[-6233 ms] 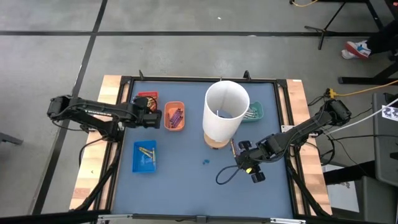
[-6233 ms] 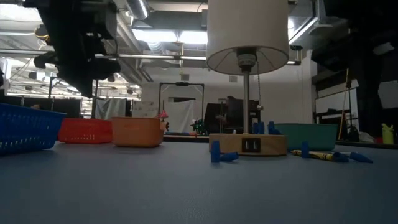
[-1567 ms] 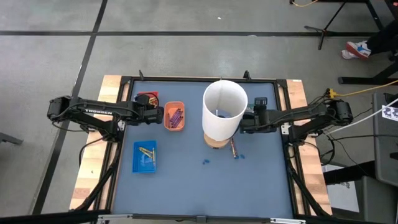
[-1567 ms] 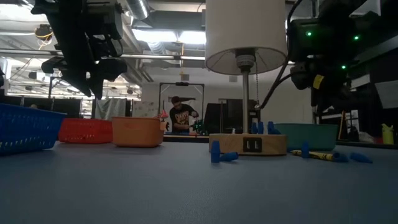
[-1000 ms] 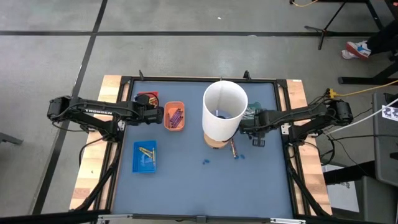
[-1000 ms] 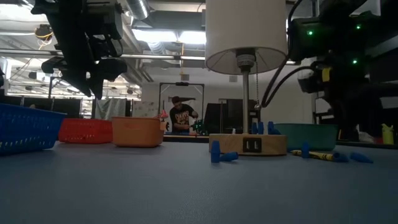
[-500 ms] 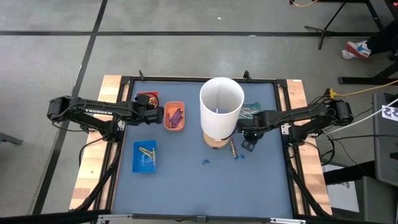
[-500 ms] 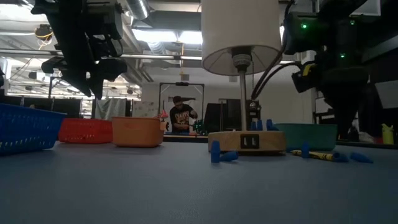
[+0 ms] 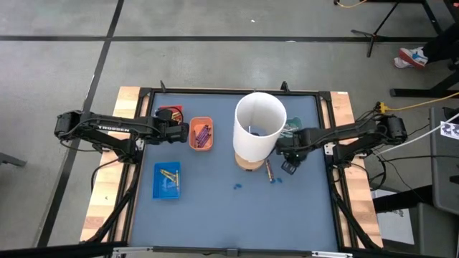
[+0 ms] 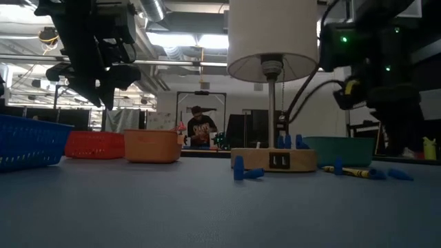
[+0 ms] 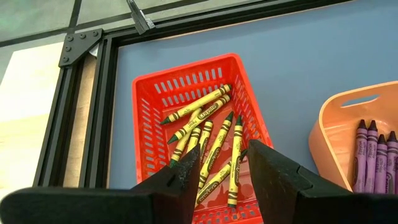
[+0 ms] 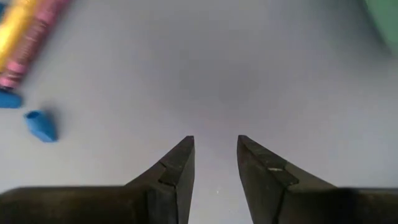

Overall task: Sort crayons
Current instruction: Put the violet crayon into the orange bin

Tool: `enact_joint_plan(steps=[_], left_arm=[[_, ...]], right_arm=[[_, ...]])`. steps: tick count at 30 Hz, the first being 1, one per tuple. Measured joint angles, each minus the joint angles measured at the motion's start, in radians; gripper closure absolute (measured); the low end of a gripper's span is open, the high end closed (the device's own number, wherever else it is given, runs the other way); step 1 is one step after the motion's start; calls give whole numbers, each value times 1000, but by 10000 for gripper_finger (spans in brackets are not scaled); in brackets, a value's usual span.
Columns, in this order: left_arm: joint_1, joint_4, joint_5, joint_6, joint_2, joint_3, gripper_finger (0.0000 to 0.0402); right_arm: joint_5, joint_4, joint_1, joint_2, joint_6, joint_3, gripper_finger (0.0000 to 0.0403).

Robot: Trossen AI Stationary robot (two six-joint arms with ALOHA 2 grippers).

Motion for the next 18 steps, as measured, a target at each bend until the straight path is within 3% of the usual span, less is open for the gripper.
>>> enact_joint_plan(steps=[8,14,18], left_arm=[[0,0,3,0,0,0,283],[0,0,4,0,0,0,283],[-1,0,4,0,0,0,283]], right_arm=[[-123,-4,0,0,57,-86,285],[-130,17,0,0,67,-90,285],[-201,27,15,0,52,-90,285]])
